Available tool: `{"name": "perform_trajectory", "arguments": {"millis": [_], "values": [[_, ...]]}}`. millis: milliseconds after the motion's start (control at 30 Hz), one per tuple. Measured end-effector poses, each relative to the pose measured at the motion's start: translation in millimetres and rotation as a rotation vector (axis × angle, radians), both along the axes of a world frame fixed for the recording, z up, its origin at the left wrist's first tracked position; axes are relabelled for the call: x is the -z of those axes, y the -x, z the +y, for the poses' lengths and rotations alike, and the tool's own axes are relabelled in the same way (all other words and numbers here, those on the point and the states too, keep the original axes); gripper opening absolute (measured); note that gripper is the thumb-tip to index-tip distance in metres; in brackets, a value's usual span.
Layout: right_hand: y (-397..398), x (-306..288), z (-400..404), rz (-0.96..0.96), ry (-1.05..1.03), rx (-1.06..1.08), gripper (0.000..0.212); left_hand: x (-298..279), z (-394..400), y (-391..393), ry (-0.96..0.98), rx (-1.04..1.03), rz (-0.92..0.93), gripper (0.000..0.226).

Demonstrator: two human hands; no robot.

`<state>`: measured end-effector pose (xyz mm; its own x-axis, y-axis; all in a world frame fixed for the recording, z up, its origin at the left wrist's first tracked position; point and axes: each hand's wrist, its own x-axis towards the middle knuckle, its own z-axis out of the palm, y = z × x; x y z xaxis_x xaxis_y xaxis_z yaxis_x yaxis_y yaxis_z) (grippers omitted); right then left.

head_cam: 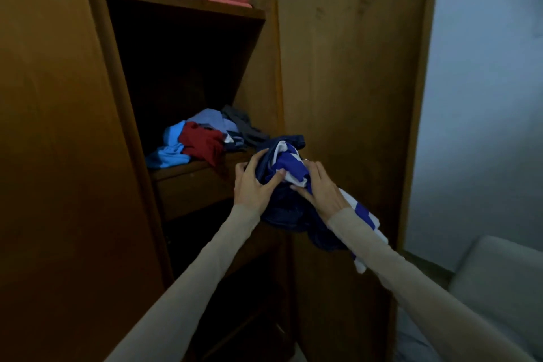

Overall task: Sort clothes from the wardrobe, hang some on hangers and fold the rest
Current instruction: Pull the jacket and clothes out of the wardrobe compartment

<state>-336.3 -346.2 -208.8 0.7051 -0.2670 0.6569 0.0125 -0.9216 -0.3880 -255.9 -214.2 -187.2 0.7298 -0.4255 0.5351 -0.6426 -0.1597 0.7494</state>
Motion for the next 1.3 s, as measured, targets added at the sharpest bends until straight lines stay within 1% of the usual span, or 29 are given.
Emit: {"name": "perform_trajectory", "arguments": {"millis": [300,467,600,767,1033,1167,1300], "values": [[109.3,57.0,-17.6,0.102,-0.103,0.07,0.056,56.9,-26.8,95.0,-0.081,0.117,0.146,0.054],[171.8,83.1,-36.6,0.171,-0.116,0.094,0.057,82.8,-47.3,155.6,-0.097,0.159,0.223,0.054],[226.3,99.3,-65.4,0.223,-0.152,0.114,0.054,101.5,-79.5,206.5,-0.101,0.188,0.272,0.054],[282.6,117.6,-112.8,0.289,-0.213,0.16,0.053,125.4,-134.3,257.9,-0.103,0.214,0.276,0.054],[332.7,156.0,-208.1,0.39,-0.257,0.219,0.058,171.1,-234.4,304.0,-0.153,0.233,0.321,0.056],[343.3,177.0,-258.0,0.423,-0.268,0.265,0.059,192.3,-288.0,313.0,-0.16,0.269,0.341,0.055],[345.7,202.0,-304.5,0.436,-0.226,0.32,0.059,216.7,-336.4,312.6,-0.16,0.306,0.343,0.054]]}}
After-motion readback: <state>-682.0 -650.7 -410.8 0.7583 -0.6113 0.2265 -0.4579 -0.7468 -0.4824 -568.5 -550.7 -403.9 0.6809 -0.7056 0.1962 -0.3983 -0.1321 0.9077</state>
